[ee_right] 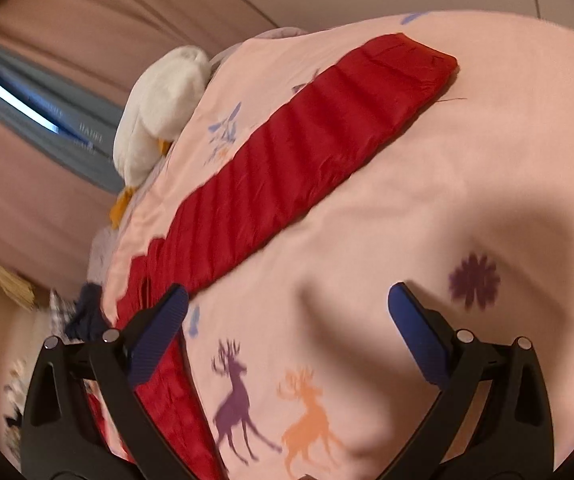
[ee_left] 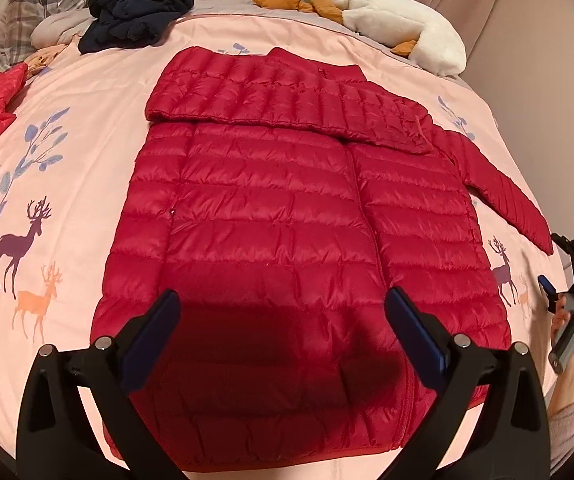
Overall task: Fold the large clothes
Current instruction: 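Grasp the other sleeve cuff with the right tool and lift it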
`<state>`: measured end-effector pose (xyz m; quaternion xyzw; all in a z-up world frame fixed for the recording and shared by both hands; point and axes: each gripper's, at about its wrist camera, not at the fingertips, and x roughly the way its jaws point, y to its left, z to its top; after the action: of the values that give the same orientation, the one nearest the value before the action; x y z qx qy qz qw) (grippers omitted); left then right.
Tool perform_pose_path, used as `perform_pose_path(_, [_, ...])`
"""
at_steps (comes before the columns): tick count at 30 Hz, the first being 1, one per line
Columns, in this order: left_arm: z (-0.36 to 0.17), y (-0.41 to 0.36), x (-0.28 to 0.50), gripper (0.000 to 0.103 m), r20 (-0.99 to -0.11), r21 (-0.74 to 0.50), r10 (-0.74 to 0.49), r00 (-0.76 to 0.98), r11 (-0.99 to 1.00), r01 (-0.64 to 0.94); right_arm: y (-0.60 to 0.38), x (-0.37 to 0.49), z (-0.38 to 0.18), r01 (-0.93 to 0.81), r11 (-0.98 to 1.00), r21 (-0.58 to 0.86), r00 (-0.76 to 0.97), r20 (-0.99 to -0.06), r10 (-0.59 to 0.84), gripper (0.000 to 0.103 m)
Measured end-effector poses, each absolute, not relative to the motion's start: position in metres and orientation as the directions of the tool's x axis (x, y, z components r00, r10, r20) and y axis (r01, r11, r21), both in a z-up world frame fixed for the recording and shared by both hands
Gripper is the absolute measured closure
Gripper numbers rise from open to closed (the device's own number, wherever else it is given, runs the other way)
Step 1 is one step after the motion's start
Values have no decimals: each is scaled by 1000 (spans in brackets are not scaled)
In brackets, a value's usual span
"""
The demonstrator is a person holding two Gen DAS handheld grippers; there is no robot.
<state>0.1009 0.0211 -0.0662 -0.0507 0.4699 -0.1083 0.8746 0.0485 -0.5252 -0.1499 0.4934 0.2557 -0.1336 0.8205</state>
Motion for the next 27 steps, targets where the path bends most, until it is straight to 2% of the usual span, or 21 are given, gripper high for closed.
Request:
perform_pose_path(7, [-69,12,106,1,-824,-158,-209,527,977,141,-559,82,-160,458,388,800,858,-512,43,2])
perform_pose_path(13, [-74,6,108,1,-835,-143,-193,516,981,134,-577,107,-162,482,345,805,865,-500,-40,3])
perform_pose_path(15, [-75,6,110,1,-838,-135,-183,515,982,130,-582,112,-163,494,330,804,864,-498,-79,6])
perform_pose_path(17, [-75,6,112,1,-839,-136,-179,514,983,120,-587,115,-165,509,307,804,858,-500,-116,16])
perform_pose_path(18, [-75,7,113,1,-839,-138,-179,514,983,117,-590,116,-167,519,295,802,854,-505,-129,25])
perform_pose_path(19, [-75,7,114,1,-838,-139,-178,516,984,113,-593,117,-171,533,276,800,846,-514,-143,38])
perform_pose_path(20, [-74,7,114,1,-837,-140,-177,517,984,111,-594,114,-173,543,264,797,839,-522,-151,46])
perform_pose_path(22, [-74,7,115,1,-835,-143,-179,520,984,109,-600,112,-179,567,236,789,824,-544,-162,78])
perform_pose_path(25, [-76,7,115,1,-834,-160,-194,516,981,110,-607,105,-188,560,208,802,829,-539,-151,91])
perform_pose_path(27, [-77,7,114,1,-835,-174,-206,511,979,110,-607,107,-184,571,230,788,821,-552,-148,92])
